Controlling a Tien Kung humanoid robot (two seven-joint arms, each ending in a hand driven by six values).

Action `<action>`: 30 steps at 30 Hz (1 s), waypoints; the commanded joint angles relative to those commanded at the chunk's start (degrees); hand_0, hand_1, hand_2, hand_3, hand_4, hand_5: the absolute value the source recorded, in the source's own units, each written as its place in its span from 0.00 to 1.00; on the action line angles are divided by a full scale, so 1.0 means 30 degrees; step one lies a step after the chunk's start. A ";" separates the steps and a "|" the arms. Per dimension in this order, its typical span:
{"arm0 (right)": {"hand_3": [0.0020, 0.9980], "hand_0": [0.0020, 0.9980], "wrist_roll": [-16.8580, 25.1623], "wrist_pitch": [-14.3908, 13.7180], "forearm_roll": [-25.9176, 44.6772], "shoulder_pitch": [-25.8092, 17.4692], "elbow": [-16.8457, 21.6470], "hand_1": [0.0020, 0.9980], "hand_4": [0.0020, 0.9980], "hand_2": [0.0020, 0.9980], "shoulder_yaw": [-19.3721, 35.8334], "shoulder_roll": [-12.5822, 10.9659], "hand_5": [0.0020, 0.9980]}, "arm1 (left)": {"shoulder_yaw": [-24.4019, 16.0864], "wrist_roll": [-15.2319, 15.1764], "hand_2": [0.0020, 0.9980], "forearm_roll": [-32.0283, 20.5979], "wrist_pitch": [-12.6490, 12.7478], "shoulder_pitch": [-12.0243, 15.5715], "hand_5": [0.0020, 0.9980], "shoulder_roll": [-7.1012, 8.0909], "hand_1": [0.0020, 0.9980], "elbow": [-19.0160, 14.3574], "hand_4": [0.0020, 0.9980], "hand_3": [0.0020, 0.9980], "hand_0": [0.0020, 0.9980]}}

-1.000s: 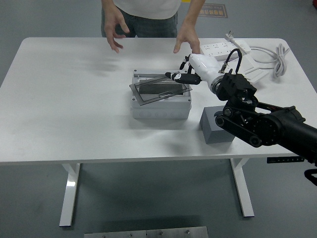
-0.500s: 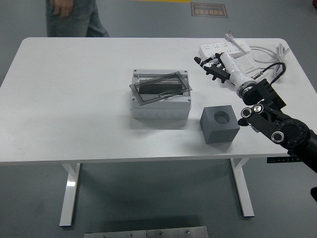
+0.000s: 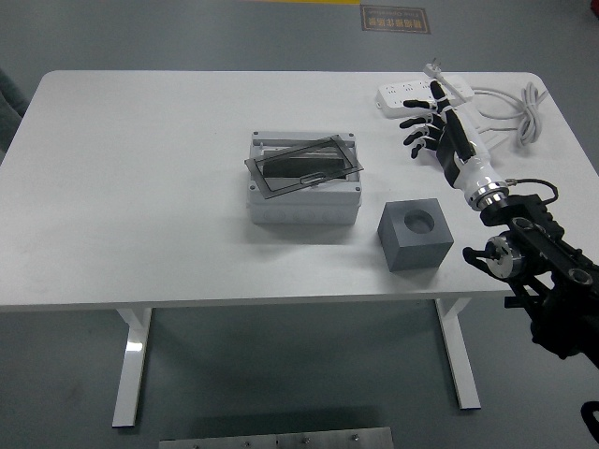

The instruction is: Fetch the battery,place it into the box,close the lid of the box

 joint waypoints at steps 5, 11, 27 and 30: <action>0.61 0.40 0.0166 0.0083 0.1977 -0.0387 0.0202 0.42 0.96 0.49 0.0941 -0.0252 0.97 | 0.0067 -0.0027 0.63 -0.0160 0.0069 -0.0044 0.00 -0.0019 0.73 0.0009 0.21 0.54 0.52; 0.63 0.53 0.0623 -0.0767 0.0757 -0.0931 0.0516 0.52 0.98 0.56 0.2017 -0.0473 1.00 | 0.0190 -0.0135 0.63 -0.0470 0.0211 -0.0101 0.00 -0.0044 0.73 0.0064 0.20 0.54 0.52; 0.76 0.85 0.1920 -0.3222 -0.3075 -0.2316 0.1893 0.78 1.00 0.76 0.3616 -0.0816 1.00 | 0.0215 -0.0002 0.63 -0.0648 0.0229 0.0318 0.00 0.0088 0.73 0.0019 0.20 0.54 0.52; 0.76 0.85 0.1915 -0.3220 -0.3188 -0.2443 0.2031 0.78 1.00 0.76 0.3773 -0.0844 1.00 | 0.0204 0.0034 0.63 -0.0639 0.0213 0.0409 0.00 0.0152 0.73 0.0006 0.20 0.54 0.52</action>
